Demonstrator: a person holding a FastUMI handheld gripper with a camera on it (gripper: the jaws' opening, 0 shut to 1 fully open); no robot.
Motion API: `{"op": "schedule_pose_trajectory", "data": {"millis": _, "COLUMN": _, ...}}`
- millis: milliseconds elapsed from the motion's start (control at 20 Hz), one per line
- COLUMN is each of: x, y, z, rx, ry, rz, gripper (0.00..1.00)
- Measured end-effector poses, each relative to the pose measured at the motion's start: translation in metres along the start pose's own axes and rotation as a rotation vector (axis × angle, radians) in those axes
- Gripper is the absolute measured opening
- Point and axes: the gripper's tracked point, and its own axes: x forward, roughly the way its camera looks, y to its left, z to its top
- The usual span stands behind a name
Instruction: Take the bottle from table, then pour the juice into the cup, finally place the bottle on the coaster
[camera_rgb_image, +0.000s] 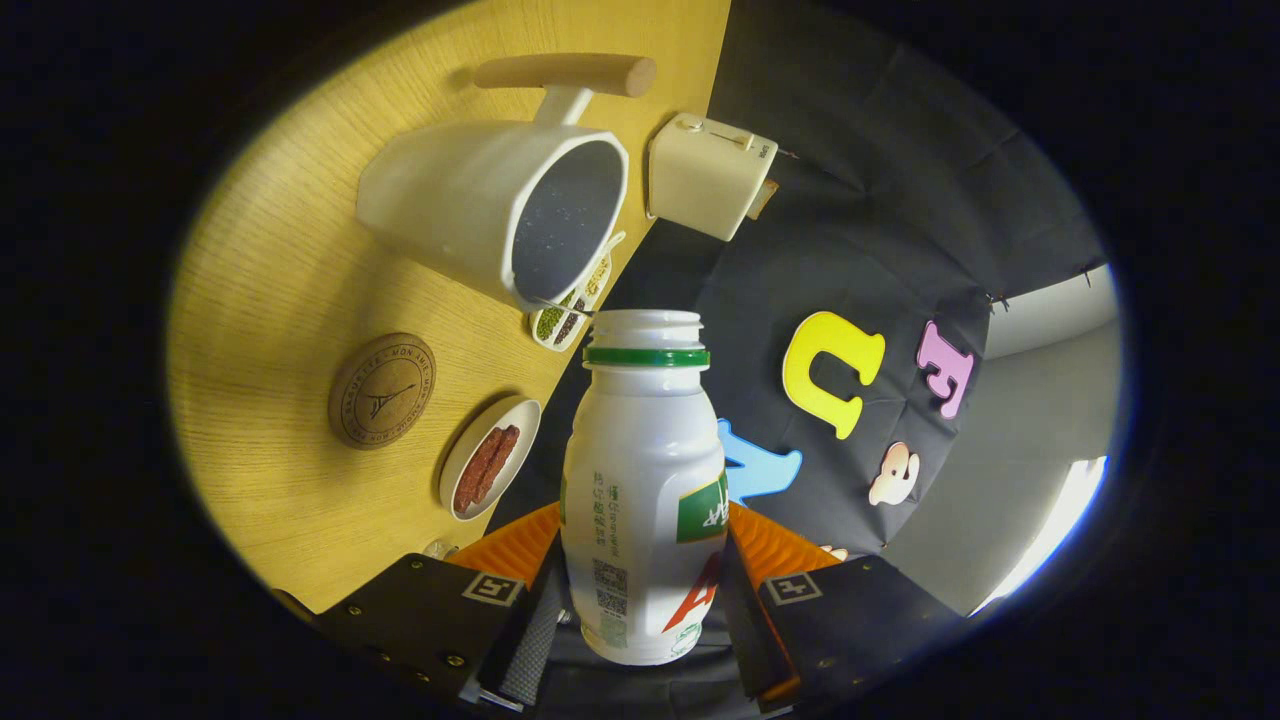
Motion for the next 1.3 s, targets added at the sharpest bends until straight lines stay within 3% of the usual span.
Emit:
{"op": "schedule_pose_trajectory", "data": {"millis": 350, "x": 0.004, "y": 0.016, "z": 0.005, "rx": 0.117, "ry": 0.001, "rz": 0.043, "gripper": 0.73}}
{"op": "schedule_pose_trajectory", "data": {"millis": 950, "x": 0.004, "y": 0.053, "z": 0.008, "rx": 0.723, "ry": -0.019, "rz": 0.158, "gripper": 0.73}}
{"op": "schedule_pose_trajectory", "data": {"millis": 1300, "x": 0.0, "y": 0.07, "z": -0.003, "rx": 0.965, "ry": -0.001, "rz": 0.193, "gripper": 0.73}}
